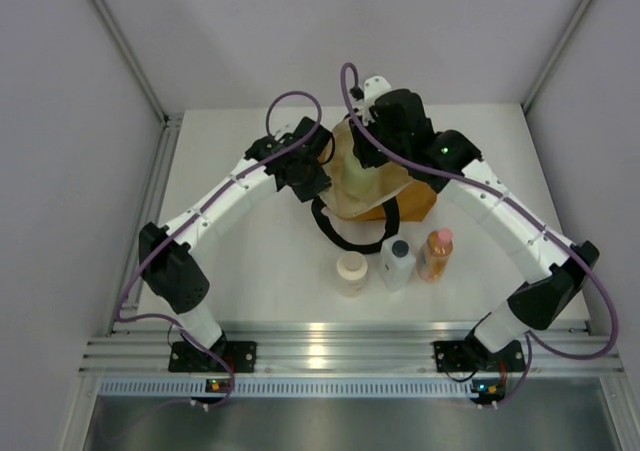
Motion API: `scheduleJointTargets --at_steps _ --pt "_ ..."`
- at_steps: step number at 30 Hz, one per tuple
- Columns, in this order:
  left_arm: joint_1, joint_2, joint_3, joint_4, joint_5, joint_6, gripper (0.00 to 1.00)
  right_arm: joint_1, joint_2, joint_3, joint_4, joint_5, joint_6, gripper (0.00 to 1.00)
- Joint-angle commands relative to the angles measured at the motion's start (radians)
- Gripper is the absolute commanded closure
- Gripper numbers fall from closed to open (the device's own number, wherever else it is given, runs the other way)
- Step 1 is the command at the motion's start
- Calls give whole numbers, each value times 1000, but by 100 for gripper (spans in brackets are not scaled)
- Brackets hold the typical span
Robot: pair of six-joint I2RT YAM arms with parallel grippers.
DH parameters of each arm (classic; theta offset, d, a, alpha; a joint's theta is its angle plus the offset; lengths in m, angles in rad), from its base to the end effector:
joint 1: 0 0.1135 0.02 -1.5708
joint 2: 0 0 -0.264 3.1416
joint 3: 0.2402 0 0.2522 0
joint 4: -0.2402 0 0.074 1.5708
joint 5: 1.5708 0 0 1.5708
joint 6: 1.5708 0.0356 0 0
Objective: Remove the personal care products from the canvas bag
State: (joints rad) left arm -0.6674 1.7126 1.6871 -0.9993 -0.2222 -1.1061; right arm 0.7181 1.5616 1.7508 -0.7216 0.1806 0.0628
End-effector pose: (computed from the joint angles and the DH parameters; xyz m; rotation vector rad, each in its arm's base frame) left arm 0.2878 -0.2168 0.3357 -0.6457 2.5228 -0.3813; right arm 0.2609 0.2194 0.4271 -0.5738 2.0264 0.2814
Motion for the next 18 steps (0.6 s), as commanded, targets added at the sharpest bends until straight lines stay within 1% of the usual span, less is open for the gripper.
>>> scheduleJointTargets --at_steps 1,2,3,5,6,9,10,13,17,18 --pt "3 -27 59 10 -42 0 59 23 -97 130 33 28 -23 100" --pt "3 -31 65 8 -45 2 56 26 -97 139 15 33 -27 100" --pt "3 -36 69 8 -49 3 47 29 -98 156 7 36 -27 100" --pt "3 -41 82 10 -60 8 40 34 -103 176 -10 42 -32 100" --pt "3 -50 85 10 -63 8 32 38 -104 196 -25 43 -32 100" --pt "3 -60 109 13 -80 29 23 52 -107 229 -50 56 -40 100" --pt "3 -64 117 14 -85 41 17 61 -109 239 -53 59 -40 100" --pt "3 -80 141 13 -108 64 7 81 -106 274 -71 63 -43 100" --pt "3 -106 160 13 -135 95 2 112 -104 311 -85 66 -46 100" --pt "3 -113 163 11 -149 109 2 118 -103 326 -87 65 -49 100"
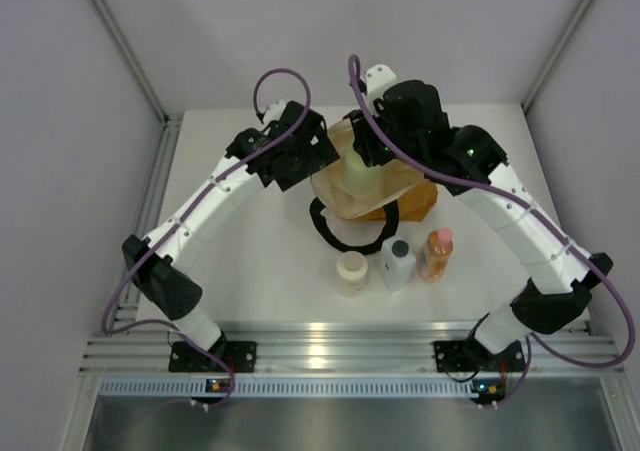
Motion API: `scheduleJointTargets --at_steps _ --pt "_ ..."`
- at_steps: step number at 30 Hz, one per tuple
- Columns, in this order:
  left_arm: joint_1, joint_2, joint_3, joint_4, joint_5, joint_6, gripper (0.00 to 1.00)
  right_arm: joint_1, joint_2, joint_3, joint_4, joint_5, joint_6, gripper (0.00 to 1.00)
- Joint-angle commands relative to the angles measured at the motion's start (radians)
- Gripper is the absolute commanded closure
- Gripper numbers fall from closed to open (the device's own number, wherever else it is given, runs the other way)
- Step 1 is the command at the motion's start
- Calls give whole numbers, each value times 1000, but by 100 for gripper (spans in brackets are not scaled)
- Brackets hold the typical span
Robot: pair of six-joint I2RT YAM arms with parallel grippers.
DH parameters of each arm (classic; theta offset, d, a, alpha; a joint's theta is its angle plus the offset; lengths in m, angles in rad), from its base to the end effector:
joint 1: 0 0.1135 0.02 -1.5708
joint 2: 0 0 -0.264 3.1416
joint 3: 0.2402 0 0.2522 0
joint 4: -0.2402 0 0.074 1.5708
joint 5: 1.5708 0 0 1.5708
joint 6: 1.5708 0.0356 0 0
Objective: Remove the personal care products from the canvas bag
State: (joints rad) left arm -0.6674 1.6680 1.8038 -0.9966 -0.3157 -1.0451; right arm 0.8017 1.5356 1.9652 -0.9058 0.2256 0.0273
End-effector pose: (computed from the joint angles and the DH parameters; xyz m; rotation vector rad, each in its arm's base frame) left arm 0.2821 -0.2083 0.3871 -0.5932 2.3449 -0.4243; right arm 0.2179 0.2136 0.4841 -0.6403 1.9435 0.2893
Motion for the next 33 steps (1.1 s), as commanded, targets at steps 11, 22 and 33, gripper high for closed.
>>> scheduleJointTargets --at_steps 11,22,33 --pt "5 -226 86 7 -396 223 2 149 -45 192 91 14 -55 100" --pt "81 -379 91 10 -706 390 2 309 41 230 94 -15 -67 100" --pt "80 -522 -4 10 -769 442 2 412 70 81 205 -67 -50 100"
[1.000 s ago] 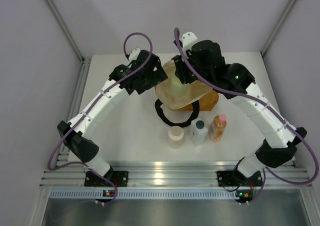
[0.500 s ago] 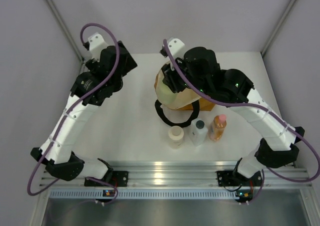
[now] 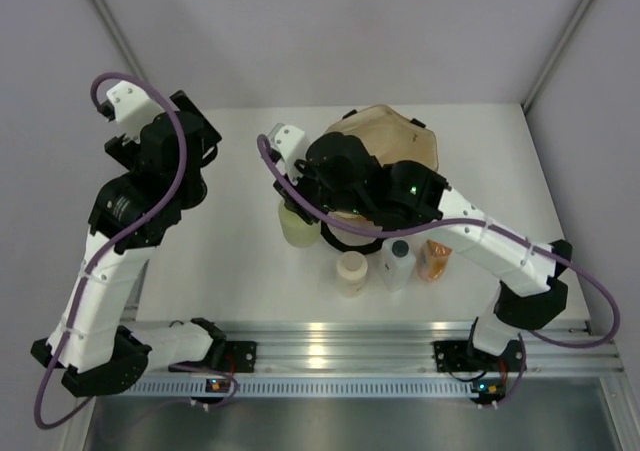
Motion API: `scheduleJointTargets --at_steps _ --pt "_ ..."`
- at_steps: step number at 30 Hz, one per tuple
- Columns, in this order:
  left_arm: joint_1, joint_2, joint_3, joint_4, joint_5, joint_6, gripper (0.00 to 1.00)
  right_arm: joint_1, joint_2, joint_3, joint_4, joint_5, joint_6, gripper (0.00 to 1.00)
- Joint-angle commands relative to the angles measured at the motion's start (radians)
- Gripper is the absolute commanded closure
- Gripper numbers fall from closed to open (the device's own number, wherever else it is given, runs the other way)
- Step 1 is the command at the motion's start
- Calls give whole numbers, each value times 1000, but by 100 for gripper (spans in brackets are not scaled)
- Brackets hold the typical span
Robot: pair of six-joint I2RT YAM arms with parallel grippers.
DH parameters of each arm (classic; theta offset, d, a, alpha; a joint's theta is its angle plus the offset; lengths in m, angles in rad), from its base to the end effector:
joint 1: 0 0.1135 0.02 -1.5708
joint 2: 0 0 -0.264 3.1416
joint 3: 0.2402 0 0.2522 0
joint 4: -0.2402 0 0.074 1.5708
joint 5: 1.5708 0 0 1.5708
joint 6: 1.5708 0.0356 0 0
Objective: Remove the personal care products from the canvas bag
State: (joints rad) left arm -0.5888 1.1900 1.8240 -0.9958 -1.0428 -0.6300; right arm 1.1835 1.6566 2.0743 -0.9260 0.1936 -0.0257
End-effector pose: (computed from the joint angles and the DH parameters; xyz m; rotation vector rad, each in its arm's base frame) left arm 0.1582 -0.0687 0.5195 -0.6794 1.6145 0.1232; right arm 0.1338 0.3098 0.4777 -1.0978 1.8002 0.5056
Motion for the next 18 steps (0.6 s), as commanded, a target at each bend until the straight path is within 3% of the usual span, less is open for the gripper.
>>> scheduleJointTargets --at_steps 1,9,18 --pt "1 -53 -49 11 -34 29 2 37 -66 -57 252 -66 6 100" --pt "1 -125 -160 8 12 65 2 82 -80 -318 427 -66 -5 100" --pt "3 -155 -167 8 20 89 2 85 -152 -678 795 -80 -26 100"
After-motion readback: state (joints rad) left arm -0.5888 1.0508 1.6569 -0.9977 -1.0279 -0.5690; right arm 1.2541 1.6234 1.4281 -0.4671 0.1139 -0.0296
